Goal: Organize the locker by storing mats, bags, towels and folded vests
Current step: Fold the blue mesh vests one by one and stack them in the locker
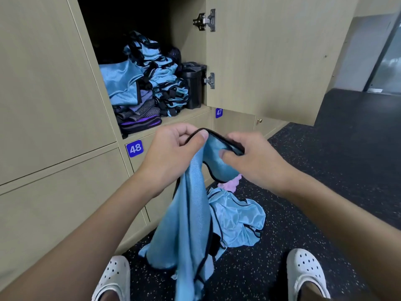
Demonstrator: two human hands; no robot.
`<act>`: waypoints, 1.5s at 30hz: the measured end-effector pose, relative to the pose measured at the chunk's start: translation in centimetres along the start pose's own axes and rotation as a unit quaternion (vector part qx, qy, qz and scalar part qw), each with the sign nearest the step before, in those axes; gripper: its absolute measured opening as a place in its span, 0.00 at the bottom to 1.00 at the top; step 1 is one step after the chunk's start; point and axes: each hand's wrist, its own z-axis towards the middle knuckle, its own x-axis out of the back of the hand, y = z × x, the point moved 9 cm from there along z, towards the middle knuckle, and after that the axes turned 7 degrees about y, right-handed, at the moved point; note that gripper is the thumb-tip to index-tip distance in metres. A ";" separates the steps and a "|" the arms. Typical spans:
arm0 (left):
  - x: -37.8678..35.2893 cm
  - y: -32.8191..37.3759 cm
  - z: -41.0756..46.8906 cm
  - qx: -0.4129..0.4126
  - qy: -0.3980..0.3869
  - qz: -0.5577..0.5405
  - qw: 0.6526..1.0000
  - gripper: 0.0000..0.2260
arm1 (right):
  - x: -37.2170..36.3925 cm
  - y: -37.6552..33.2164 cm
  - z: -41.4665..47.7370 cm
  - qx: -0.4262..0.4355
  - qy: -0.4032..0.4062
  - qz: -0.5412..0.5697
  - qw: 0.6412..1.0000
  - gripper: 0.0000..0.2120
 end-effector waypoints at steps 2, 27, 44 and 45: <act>1.2 -0.6 0.6 0.010 0.027 0.021 0.999 0.11 | 1.1 0.0 0.3 0.004 0.040 -0.017 0.999 0.04; 0.2 0.4 -0.4 -0.018 -0.036 -0.025 0.999 0.09 | 2.1 -1.5 1.0 0.029 0.093 0.091 0.991 0.04; 0.4 1.2 0.1 -0.031 -0.008 0.004 0.999 0.10 | -1.4 -2.1 -0.7 0.052 0.055 0.036 0.996 0.14; 0.3 1.4 0.0 -0.037 -0.014 0.021 0.999 0.09 | -1.4 -2.0 -0.7 0.047 0.068 0.021 0.996 0.15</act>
